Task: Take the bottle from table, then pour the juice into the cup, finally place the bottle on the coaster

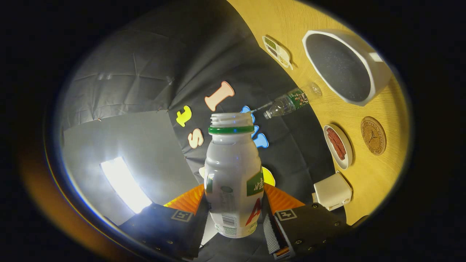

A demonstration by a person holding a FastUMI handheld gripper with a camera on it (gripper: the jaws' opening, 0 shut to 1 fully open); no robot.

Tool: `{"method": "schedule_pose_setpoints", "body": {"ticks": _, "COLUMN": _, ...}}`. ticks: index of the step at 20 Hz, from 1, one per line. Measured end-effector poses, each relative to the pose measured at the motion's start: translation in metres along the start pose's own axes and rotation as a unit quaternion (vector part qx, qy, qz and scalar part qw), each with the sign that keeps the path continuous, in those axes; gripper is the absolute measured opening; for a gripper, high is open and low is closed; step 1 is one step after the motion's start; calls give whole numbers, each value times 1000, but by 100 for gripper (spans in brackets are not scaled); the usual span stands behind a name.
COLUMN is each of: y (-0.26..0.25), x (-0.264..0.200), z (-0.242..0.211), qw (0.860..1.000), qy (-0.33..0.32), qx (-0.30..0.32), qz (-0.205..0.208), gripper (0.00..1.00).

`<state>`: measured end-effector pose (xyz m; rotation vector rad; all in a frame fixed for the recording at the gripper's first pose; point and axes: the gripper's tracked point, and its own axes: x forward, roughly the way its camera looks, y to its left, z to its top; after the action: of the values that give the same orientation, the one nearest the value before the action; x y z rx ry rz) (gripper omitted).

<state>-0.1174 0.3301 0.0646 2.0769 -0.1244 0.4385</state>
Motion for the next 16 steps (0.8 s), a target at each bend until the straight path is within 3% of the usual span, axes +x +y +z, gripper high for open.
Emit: {"method": "schedule_pose_setpoints", "body": {"ticks": 16, "y": 7, "x": -3, "z": 7, "qw": 1000, "qy": -22, "qx": 19, "qz": 7, "gripper": 68}}
